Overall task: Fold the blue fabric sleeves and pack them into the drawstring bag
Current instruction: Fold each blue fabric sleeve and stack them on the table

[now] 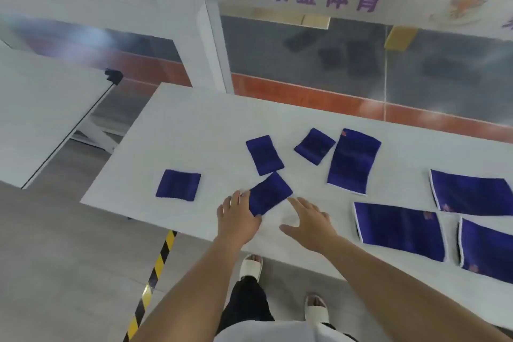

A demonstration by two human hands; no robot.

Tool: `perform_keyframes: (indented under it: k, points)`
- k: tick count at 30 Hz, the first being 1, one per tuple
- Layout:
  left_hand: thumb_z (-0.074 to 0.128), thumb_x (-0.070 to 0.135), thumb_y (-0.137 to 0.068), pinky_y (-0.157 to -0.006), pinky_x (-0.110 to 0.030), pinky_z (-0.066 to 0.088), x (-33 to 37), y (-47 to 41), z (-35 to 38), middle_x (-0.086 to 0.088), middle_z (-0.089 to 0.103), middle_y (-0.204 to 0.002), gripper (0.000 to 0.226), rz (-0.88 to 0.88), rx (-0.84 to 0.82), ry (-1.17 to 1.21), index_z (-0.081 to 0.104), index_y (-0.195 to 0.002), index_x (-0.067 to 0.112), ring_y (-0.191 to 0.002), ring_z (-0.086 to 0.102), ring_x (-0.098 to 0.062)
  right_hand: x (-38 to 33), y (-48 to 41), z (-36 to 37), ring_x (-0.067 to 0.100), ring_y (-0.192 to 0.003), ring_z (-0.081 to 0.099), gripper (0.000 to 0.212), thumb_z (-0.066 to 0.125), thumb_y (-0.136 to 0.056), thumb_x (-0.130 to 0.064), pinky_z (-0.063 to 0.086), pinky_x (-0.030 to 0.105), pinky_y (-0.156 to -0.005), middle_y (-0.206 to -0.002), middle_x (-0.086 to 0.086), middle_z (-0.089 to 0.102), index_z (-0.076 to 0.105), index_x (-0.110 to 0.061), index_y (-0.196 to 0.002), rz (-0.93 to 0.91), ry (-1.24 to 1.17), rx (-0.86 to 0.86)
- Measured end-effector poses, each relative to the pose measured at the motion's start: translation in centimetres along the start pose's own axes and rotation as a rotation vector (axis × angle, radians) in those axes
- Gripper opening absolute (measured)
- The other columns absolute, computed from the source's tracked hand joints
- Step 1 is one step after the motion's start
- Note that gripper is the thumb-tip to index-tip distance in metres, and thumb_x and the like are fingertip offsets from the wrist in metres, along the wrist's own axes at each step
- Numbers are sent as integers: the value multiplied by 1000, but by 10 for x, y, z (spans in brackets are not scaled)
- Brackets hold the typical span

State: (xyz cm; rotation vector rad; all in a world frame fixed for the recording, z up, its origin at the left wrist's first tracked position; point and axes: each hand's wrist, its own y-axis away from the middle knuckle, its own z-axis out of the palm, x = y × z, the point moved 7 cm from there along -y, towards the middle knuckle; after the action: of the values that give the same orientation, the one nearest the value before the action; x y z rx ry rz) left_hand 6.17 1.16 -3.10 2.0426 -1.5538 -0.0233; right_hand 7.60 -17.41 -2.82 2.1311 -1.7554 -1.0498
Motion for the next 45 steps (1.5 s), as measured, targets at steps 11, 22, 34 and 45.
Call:
perform_keyframes:
  k: [11, 22, 34, 45]
  points:
    - [64, 45, -91, -99, -35, 39, 15, -73, -8, -4, 52, -130, 55, 184, 45, -29, 47, -136, 20, -118, 50, -25, -26, -67, -15, 32, -129, 43, 49, 60, -93, -36, 34, 46, -107, -137, 9, 50, 49, -16, -136, 432, -151, 224]
    - [69, 17, -87, -90, -34, 45, 19, -84, -11, -3, 59, -121, 39, 208, -98, 145, 50, -120, 19, -109, 56, -23, -15, -70, -17, 26, -91, 65, 38, 63, -89, -4, 60, 41, -77, -103, 10, 65, 48, -20, -120, 569, -632, 246]
    - [71, 8, -90, -94, -34, 52, 86, -64, -67, -4, 78, -106, 23, 398, -593, 783, 74, -112, 7, -100, 73, -16, -12, 18, -133, 17, -95, 69, 19, 70, -88, -2, 61, 29, -69, -108, 6, 72, 74, -15, -102, 238, -937, 397]
    - [67, 9, -93, -79, -37, 63, 167, 2, -103, -7, 77, -107, 32, 488, -559, 966, 65, -124, 14, -99, 74, -25, 18, 113, -127, 27, -101, 73, 43, 71, -87, -3, 59, 43, -84, -111, 12, 75, 62, -18, -126, 160, -1586, 590]
